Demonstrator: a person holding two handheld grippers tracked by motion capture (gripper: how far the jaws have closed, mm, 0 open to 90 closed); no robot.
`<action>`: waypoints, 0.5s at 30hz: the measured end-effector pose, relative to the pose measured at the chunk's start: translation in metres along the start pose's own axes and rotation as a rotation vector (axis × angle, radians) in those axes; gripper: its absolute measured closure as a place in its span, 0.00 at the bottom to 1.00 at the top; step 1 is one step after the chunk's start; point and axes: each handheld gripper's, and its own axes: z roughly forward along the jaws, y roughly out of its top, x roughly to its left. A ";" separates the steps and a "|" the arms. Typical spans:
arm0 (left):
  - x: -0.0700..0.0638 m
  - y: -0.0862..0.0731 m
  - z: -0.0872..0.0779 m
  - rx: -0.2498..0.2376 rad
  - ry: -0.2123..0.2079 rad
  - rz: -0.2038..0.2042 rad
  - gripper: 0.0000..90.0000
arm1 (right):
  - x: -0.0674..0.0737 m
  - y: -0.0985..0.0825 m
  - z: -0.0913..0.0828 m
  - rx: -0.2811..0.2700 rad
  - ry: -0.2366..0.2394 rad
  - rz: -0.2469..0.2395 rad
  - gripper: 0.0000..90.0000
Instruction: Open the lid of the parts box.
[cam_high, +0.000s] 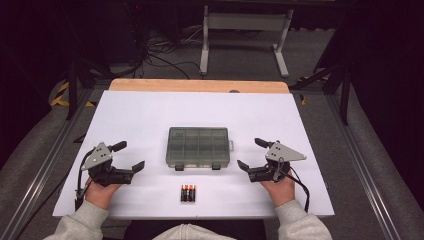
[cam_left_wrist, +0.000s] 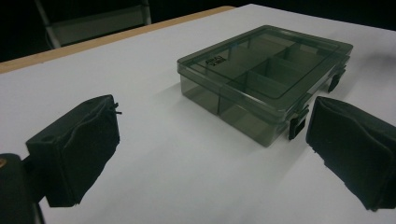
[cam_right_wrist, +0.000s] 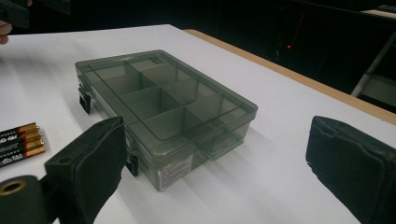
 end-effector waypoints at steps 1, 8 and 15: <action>0.000 0.000 0.000 0.000 0.000 0.000 0.04 | 0.000 0.000 0.002 0.003 0.005 0.001 0.07; -0.004 0.009 0.015 -0.003 -0.035 0.009 0.04 | 0.000 0.003 0.013 0.011 0.020 -0.005 0.06; -0.004 0.013 0.026 -0.002 -0.046 0.006 0.04 | 0.000 0.006 0.022 0.016 0.035 -0.010 0.06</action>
